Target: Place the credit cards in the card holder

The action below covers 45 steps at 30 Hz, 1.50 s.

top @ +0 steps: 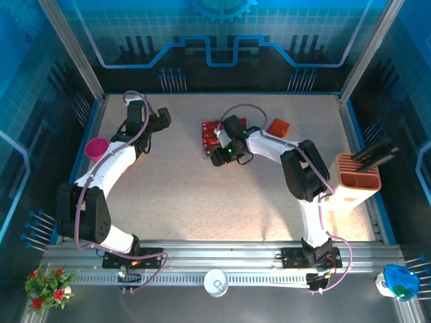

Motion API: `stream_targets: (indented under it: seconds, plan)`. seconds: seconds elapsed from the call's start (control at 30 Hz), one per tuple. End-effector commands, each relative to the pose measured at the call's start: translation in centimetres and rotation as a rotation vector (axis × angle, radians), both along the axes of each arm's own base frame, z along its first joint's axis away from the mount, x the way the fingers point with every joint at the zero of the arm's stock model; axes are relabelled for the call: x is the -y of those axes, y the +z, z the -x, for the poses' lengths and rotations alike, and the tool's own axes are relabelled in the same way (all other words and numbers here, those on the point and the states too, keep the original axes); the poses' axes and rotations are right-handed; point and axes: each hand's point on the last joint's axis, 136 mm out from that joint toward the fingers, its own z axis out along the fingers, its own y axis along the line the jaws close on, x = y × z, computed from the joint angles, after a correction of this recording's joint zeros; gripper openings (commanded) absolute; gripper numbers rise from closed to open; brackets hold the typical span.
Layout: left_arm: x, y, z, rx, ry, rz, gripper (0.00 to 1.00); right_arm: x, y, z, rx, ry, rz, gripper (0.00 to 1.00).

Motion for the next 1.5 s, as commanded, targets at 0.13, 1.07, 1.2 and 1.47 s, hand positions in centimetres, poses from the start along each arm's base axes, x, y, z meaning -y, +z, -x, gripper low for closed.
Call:
stream_targets:
  seconds: [0.13, 1.07, 1.2, 1.47]
  plan:
    - [0.9, 0.7, 0.3, -0.004, -0.007, 0.089, 0.99, -0.4, 7.8, 1.4, -0.043, -0.059, -0.235, 0.55]
    - [14.4, -4.4, 3.3, -0.253, -0.251, 0.398, 0.99, 22.8, 4.0, -8.4, -0.051, -1.153, 0.0, 0.56]
    - [14.8, -4.2, 3.2, -0.256, -0.262, 0.391, 0.99, 23.8, 3.2, -8.6, -0.063, -1.188, 0.006, 0.55]
    - [14.9, -4.1, 2.8, -0.265, -0.265, 0.381, 0.99, 25.4, 1.6, -8.6, -0.084, -1.236, 0.028, 0.53]
